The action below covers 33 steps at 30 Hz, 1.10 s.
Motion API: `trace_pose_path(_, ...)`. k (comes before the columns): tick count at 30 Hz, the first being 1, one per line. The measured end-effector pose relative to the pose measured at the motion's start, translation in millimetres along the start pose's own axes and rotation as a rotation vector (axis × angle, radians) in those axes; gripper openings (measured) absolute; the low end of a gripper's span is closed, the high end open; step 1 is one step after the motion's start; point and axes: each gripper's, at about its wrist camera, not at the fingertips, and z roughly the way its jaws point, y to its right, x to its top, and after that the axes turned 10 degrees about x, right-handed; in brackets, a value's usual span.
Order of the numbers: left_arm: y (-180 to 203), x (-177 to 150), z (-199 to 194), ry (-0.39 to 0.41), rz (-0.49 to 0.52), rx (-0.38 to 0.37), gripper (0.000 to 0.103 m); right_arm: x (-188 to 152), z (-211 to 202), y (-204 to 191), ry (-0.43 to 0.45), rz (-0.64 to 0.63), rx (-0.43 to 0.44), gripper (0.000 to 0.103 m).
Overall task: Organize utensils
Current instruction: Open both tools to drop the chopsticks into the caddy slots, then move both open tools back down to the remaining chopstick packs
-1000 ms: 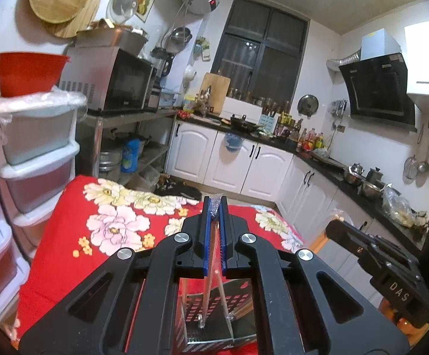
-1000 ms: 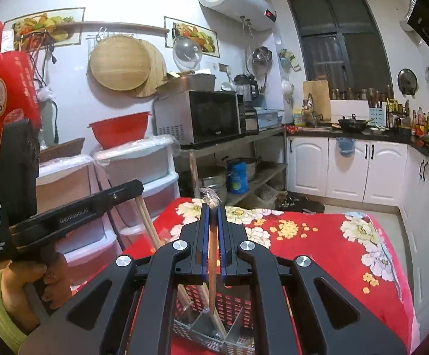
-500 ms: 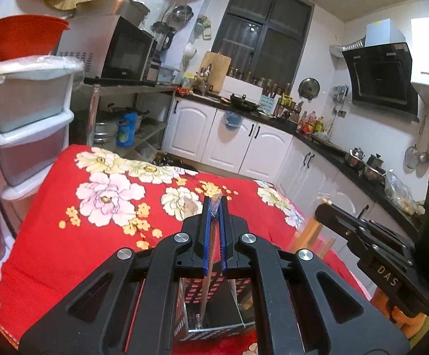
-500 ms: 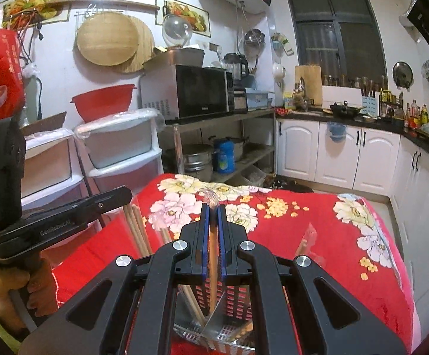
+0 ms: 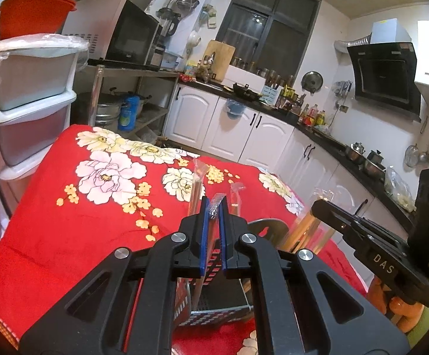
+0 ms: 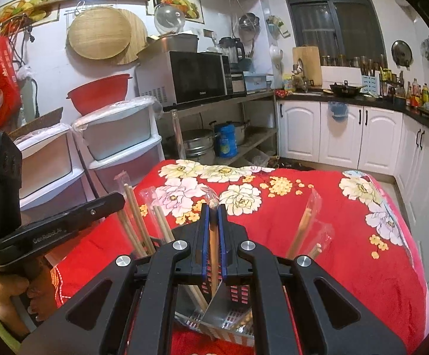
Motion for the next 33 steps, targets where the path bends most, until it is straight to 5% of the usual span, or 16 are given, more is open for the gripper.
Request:
trace_pose_path(5, -2, -2, -4, -0.012, -0.005, 0.004, 0.004, -5, -4, 4, -0.015, 0.022, 0.002, 0.027)
trace_pose_path(24, -7, -23, -34, -0.017, -0.025, 0.004, 0.057, -26, -31, 0, -0.04, 0.025, 0.001, 0.056)
trace_pose_path(33, -8, -30, -54, -0.003, -0.019, 0.021, 0.073, -33, -50, -9, -0.028, 0.02, -0.013, 0.067)
